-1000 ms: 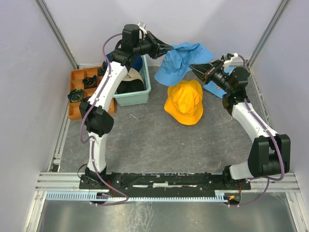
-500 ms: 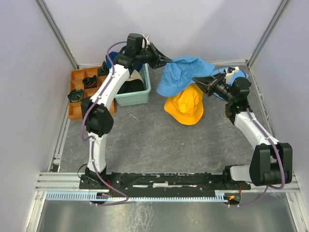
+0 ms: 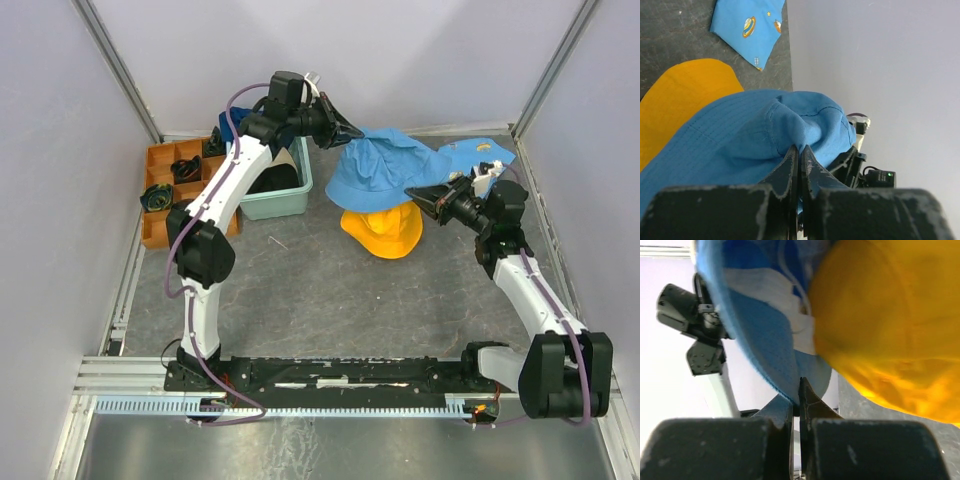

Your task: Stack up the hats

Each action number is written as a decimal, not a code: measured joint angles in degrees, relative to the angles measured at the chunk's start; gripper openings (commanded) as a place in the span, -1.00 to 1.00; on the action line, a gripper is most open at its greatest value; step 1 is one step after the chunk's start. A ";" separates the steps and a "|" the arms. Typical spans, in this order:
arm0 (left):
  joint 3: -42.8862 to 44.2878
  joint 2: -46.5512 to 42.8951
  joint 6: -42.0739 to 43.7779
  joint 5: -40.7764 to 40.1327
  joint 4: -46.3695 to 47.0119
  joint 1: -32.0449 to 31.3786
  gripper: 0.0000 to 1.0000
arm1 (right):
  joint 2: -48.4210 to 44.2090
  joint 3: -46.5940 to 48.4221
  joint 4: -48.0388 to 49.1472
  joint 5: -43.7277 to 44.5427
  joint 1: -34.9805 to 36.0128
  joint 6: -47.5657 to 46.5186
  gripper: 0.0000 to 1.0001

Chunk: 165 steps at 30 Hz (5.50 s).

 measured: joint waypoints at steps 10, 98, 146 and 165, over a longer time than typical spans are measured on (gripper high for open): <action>-0.33 0.00 1.97 0.00 -1.22 -1.11 -0.87 | 3.48 -4.57 -0.63 0.02 -0.20 -3.80 -1.00; -13.25 11.93 7.72 13.03 11.82 4.90 0.09 | 19.08 19.52 -29.22 0.24 -17.68 -25.40 -0.04; -24.55 7.15 -1.68 20.24 26.64 4.66 0.04 | 15.30 19.41 -34.53 0.28 -18.18 -26.69 -0.02; -19.56 10.27 2.45 19.93 21.55 5.70 0.10 | 14.38 19.04 -34.56 0.28 -18.16 -26.64 -0.02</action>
